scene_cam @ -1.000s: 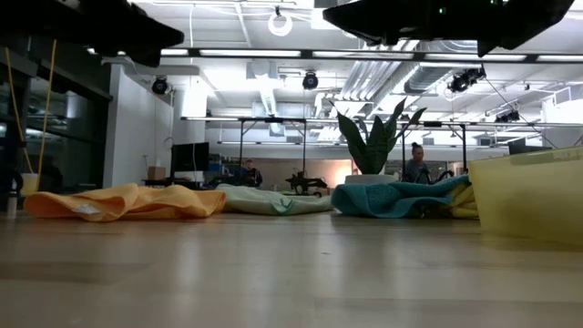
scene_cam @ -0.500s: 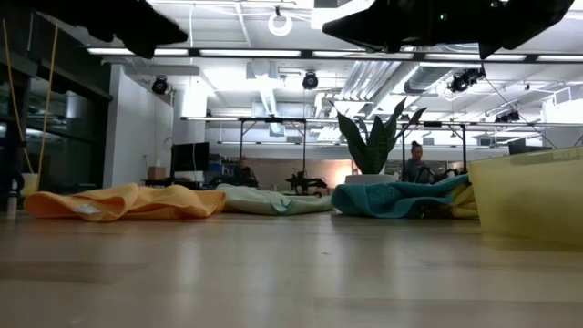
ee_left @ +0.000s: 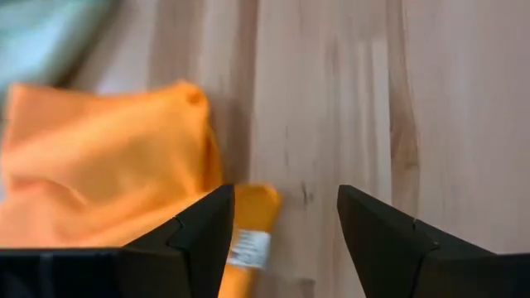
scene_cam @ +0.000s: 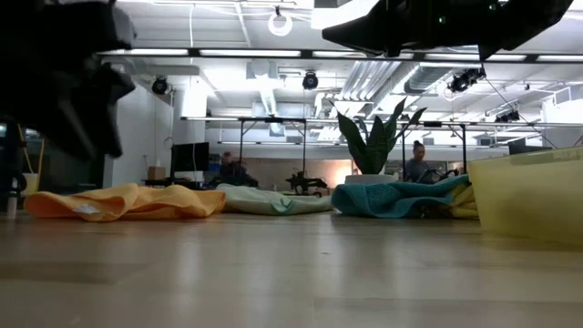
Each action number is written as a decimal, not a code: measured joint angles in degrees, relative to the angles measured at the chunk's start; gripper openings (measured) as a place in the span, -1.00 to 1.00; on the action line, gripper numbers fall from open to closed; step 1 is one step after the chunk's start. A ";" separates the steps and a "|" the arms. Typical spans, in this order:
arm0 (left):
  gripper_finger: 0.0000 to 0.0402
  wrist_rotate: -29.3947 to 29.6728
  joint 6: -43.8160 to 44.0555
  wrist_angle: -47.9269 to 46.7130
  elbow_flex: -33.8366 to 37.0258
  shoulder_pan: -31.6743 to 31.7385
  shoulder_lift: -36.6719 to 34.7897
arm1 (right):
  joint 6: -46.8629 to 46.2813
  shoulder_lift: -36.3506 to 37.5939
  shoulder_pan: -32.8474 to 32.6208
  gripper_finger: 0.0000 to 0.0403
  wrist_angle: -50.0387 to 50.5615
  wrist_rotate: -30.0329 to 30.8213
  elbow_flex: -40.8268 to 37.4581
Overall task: Fold microfiber towels
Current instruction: Fold the orange microfiber cloth
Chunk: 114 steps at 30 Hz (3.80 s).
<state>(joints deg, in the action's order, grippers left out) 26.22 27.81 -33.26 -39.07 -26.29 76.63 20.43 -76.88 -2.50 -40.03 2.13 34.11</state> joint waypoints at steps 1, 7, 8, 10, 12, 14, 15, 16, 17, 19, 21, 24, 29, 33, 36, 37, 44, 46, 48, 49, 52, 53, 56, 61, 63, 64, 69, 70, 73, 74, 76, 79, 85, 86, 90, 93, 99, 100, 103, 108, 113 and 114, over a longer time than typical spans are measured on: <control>0.01 0.04 1.30 -0.08 0.02 -0.44 1.48 | 0.00 0.00 0.00 -1.00 0.16 0.00 0.00; 0.01 1.05 8.64 -0.41 0.01 0.55 7.83 | 0.01 0.00 0.00 -1.00 0.25 0.00 0.00; 0.01 0.70 9.25 -0.27 0.00 1.09 8.31 | 0.00 0.00 0.00 -1.00 0.27 0.01 0.00; 0.01 -0.34 9.45 0.45 0.00 2.32 8.99 | 0.00 0.00 0.00 -1.00 0.27 0.00 0.00; 0.01 -1.43 8.48 1.75 0.00 3.35 9.31 | 0.00 0.00 0.00 -1.00 0.29 0.02 0.00; 0.00 -3.14 7.25 3.30 0.01 4.24 9.34 | 0.00 0.00 0.00 -1.00 0.35 0.02 0.00; 0.00 -3.78 6.87 3.92 0.00 4.61 9.34 | 0.00 0.00 0.00 -1.00 0.35 0.02 0.00; 0.00 -4.14 6.70 4.12 0.00 4.91 9.34 | 0.00 0.00 0.00 -1.00 0.37 0.02 0.00; 0.00 -4.45 6.65 3.99 0.00 5.21 9.34 | 0.00 0.00 0.00 -1.00 0.37 0.02 0.00; -0.01 -5.34 6.51 3.22 0.00 5.89 9.34 | 0.00 0.00 0.00 -1.00 0.37 0.02 0.00; -0.03 -6.19 6.49 2.78 0.00 6.53 9.34 | 0.00 0.00 0.00 -1.00 0.37 0.02 0.00; -0.11 -6.77 5.94 3.79 0.00 7.06 9.34 | 0.00 0.00 0.00 -1.00 0.37 0.02 0.00; -0.26 -7.94 4.53 4.57 0.00 7.72 9.53 | 0.00 0.00 0.00 -1.00 0.37 0.04 0.00; -0.34 -8.70 4.53 4.46 -0.01 7.91 11.13 | 0.00 0.00 -0.01 -1.00 0.37 0.04 0.00; -0.36 -7.81 4.52 4.82 -0.28 7.84 12.61 | 0.00 0.00 0.00 -1.00 0.37 0.04 0.00; -0.36 -7.49 4.53 4.90 -0.25 7.81 12.80 | 0.00 0.01 0.00 -1.00 0.40 0.04 0.00; -0.49 -7.97 4.88 4.82 -0.20 7.85 13.15 | -0.02 0.02 0.00 -1.00 0.40 0.04 0.00; -0.65 -8.22 4.94 4.99 -0.20 7.83 13.21 | -0.02 0.02 0.00 -1.00 0.40 0.04 0.00; -0.87 -8.02 4.94 5.15 -0.20 7.81 13.26 | -0.02 0.02 0.00 -1.00 0.40 0.04 0.00; -0.93 -7.57 4.96 5.12 -0.20 7.81 13.26 | -0.02 0.02 0.00 -1.00 0.40 0.04 0.00; -0.95 -5.87 4.53 4.23 -0.04 7.95 12.60 | -0.02 0.02 0.00 -1.00 0.40 0.04 0.00; -0.97 -5.49 4.26 3.35 -0.42 8.01 12.60 | -0.02 0.02 0.00 -1.00 0.40 0.04 0.00; -0.99 -3.64 2.95 -3.63 -3.53 8.05 10.42 | -0.02 0.02 0.00 -1.00 0.42 0.04 0.00; -1.00 3.94 -1.41 -15.08 -12.47 8.06 4.35 | -0.95 0.04 0.00 -1.00 0.73 0.04 0.07; -1.00 7.37 -3.88 -16.62 -15.95 8.77 1.13 | -1.05 0.04 0.00 -1.00 0.59 0.04 0.07; -1.00 9.25 -5.51 -17.47 -17.38 9.32 -0.47 | -1.04 0.06 0.00 -1.00 0.62 0.04 0.07; -1.00 16.48 -15.89 -12.16 -22.36 13.04 -6.83 | -1.12 0.07 -0.02 -1.00 1.24 0.04 0.11; -1.00 16.55 -18.23 -9.54 -22.43 13.94 -8.06 | -1.25 0.04 -0.01 -1.00 1.33 0.04 0.09; -1.00 15.66 -24.70 -3.14 -22.36 16.51 -10.86 | -1.08 0.06 -0.02 -1.00 1.86 0.04 0.09; -1.00 14.98 -26.26 -1.46 -22.33 17.36 -11.78 | -1.03 0.04 -0.01 -1.00 1.93 0.04 0.09; -1.00 14.31 -29.35 2.49 -22.23 18.73 -13.22 | -0.98 0.04 0.00 -1.00 1.86 0.04 0.09; -1.00 11.50 -31.95 6.88 -22.23 20.12 -15.69 | -0.95 0.04 0.00 -1.00 1.72 0.04 0.09; -1.00 5.18 -30.55 6.56 -22.40 19.93 -18.69 | -1.46 0.04 0.00 -1.00 1.67 0.02 0.09; -1.00 4.39 -29.97 3.84 -22.32 19.53 -19.03 | -1.46 0.04 -0.01 -1.00 1.66 0.02 0.09; -1.00 1.94 -22.59 -6.65 -22.13 17.27 -18.85 | -2.38 0.04 0.00 -1.00 2.12 0.02 0.07; -1.00 -0.20 -15.08 -11.56 -20.61 14.82 -17.62 | -2.38 0.04 0.00 -1.00 2.12 0.02 0.07; -1.00 -4.34 -1.50 -10.78 -11.21 8.64 -14.64 | -2.58 0.04 0.00 -1.00 2.40 0.02 0.07; -1.00 -4.33 0.85 -9.45 -9.16 7.55 -13.78 | -2.73 0.04 0.00 -1.00 2.67 0.02 0.04; -1.00 -3.43 6.28 -3.19 -3.34 4.66 -11.74 | -4.32 0.04 0.00 -1.00 3.73 0.00 0.04; -1.00 -2.18 11.37 7.60 3.78 2.55 -7.33 | -7.20 0.04 0.00 -0.99 6.42 0.00 0.00; -1.00 2.18 13.56 10.36 4.76 2.41 -3.35 | -10.97 0.02 0.00 -0.83 8.98 0.00 0.00; -1.00 2.87 13.61 10.78 4.74 2.41 -2.88 | -11.61 -0.04 0.00 -0.76 9.81 -0.02 0.00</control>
<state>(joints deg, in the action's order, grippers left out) 29.09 41.42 -22.47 -34.33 -23.88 73.75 8.82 -76.93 -2.50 -30.22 2.11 34.11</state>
